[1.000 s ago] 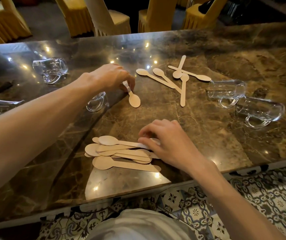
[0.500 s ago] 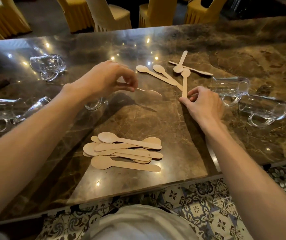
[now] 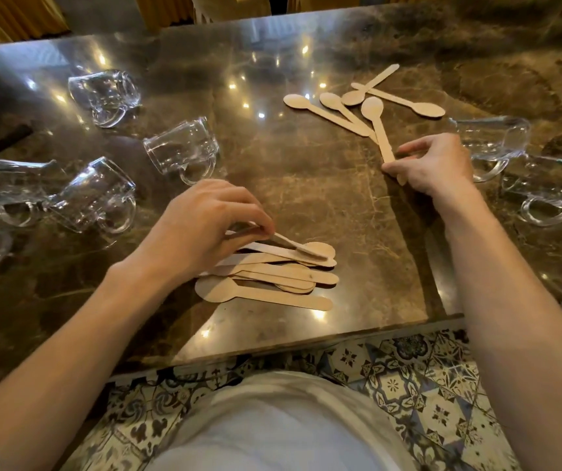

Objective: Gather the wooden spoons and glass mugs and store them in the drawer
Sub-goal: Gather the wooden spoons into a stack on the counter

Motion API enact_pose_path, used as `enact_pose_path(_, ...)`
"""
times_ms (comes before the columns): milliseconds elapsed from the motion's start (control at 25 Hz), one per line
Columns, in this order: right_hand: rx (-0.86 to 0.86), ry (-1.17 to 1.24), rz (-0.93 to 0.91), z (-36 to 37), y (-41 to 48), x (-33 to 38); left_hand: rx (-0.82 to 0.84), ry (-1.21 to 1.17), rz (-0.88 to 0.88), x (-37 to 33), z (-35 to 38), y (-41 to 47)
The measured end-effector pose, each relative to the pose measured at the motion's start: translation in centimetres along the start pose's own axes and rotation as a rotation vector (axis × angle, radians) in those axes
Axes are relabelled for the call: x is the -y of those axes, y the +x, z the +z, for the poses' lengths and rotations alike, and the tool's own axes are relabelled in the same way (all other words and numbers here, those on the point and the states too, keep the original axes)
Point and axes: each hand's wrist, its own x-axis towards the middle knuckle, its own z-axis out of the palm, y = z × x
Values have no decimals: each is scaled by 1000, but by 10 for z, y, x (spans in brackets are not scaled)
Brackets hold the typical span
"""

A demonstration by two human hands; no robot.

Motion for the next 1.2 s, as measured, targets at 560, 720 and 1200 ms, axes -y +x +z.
enact_pose_path(560,-36,69,-111,-3,-27,2,66,-14,-65,4,11,-12)
enact_pose_path(720,126,102,-306,-12,-56,14,-9,-82,-119,4,6,-16)
enact_pose_path(1200,509,-90,-514,21,-117,12,-283,-143,-275,15,-10,-19)
